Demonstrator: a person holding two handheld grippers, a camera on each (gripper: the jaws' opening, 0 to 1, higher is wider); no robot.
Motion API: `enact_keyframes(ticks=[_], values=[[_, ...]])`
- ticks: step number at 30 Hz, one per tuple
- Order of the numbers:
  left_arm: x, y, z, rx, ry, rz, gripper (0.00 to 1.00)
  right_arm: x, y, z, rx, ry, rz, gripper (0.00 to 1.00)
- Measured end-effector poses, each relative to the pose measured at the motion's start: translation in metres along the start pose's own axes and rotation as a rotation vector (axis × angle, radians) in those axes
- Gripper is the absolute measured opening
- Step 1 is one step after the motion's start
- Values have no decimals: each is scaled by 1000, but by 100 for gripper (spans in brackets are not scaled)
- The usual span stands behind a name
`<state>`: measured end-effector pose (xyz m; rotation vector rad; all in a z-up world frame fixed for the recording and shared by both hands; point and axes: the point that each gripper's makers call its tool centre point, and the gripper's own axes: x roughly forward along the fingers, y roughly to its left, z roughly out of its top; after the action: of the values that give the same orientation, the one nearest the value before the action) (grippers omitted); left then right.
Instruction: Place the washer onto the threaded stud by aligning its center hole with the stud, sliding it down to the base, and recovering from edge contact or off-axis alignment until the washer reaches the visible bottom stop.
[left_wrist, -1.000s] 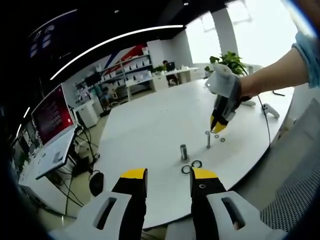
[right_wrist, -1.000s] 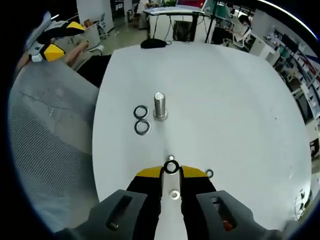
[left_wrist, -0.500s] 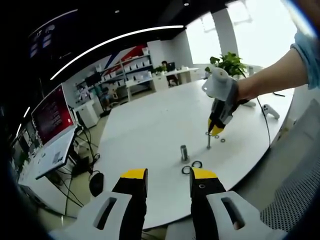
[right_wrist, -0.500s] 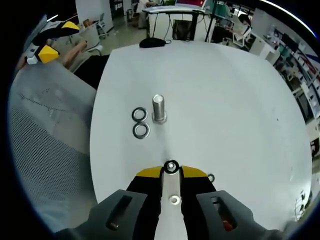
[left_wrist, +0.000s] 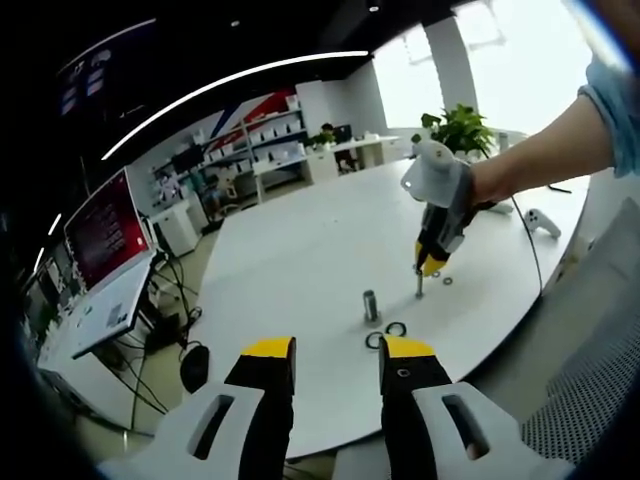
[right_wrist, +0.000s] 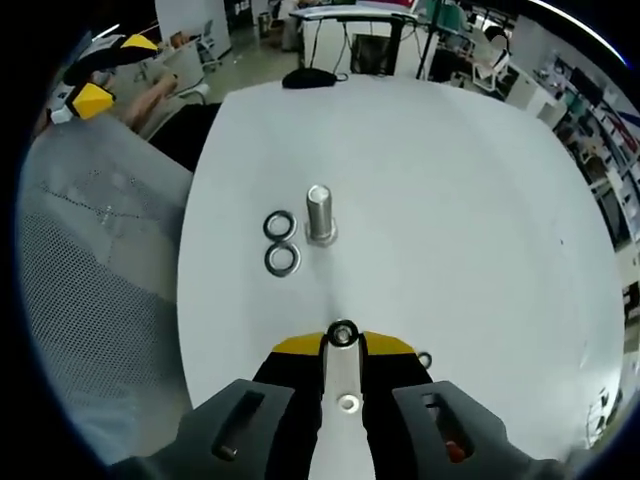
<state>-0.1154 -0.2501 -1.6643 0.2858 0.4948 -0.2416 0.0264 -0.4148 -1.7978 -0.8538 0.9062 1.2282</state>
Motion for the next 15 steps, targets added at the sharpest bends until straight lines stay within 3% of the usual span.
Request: enact_keyframes(ticks=[15], values=[[0,0,0,5,0,2,31,15,1,-11,-16,50,16,13]])
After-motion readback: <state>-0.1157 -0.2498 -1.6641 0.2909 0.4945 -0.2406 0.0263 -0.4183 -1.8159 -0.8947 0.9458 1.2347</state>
